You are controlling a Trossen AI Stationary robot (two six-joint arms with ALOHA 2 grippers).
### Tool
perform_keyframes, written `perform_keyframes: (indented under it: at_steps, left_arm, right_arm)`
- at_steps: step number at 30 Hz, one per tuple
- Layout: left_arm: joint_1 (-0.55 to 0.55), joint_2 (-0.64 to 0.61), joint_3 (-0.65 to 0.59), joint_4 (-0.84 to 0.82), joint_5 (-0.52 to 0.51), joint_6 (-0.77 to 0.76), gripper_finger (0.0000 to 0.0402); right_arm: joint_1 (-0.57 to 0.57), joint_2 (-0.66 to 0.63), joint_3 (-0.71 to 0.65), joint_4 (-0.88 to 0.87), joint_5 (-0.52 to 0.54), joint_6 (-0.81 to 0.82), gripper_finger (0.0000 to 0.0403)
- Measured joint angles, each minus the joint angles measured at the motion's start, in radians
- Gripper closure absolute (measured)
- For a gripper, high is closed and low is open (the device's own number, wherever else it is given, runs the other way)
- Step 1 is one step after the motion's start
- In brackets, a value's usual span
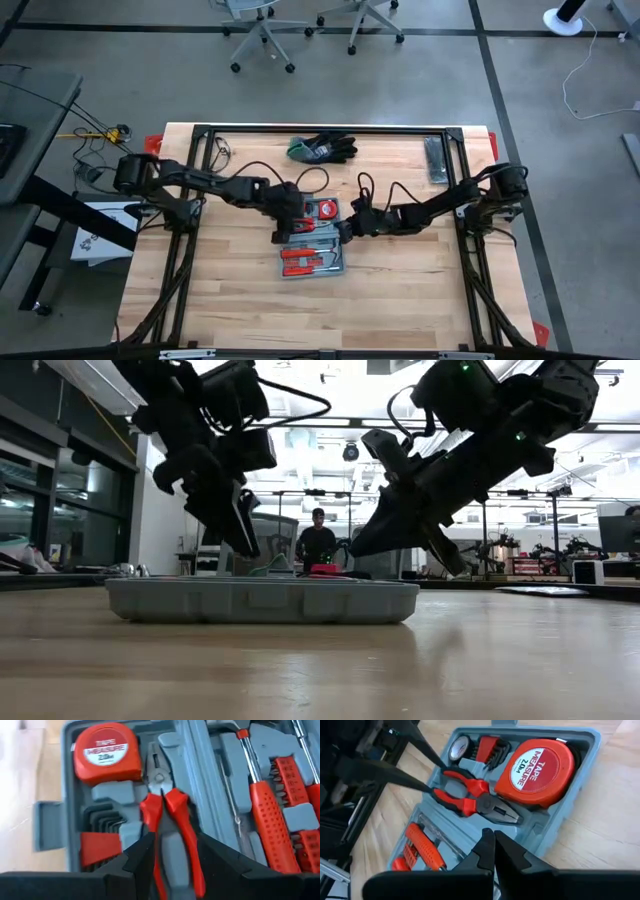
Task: Prefit tool cases
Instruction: Remove the pliers from the gray tool case, then remove the pliers from the tool case
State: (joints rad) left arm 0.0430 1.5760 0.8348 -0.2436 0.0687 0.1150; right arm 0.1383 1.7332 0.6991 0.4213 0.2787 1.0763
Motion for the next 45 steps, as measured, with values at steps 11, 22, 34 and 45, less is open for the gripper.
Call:
perform_keyframes:
  at_steps: [11, 22, 34, 45]
  left_arm:
    - [-0.01, 0.215, 0.175, -0.099, -0.121, 0.099, 0.0264]
    - [-0.013, 0.295, 0.229, -0.186, -0.112, 0.081, 0.0347]
    - [0.003, 0.199, 0.342, -0.305, -0.091, 0.007, 0.0372]
    - [0.053, -0.016, 0.334, -0.574, -0.155, -0.038, 0.0396]
  right_arm:
    - [0.001, -0.001, 0.0, 0.01, 0.0, 0.024, 0.0402]
    - [0.002, -0.001, 0.0, 0.007, -0.001, 0.026, 0.0402]
    - [0.002, -0.002, 0.0, 0.001, -0.001, 0.025, 0.0402]
    - [0.002, -0.002, 0.0, 0.001, -0.001, 0.026, 0.0402]
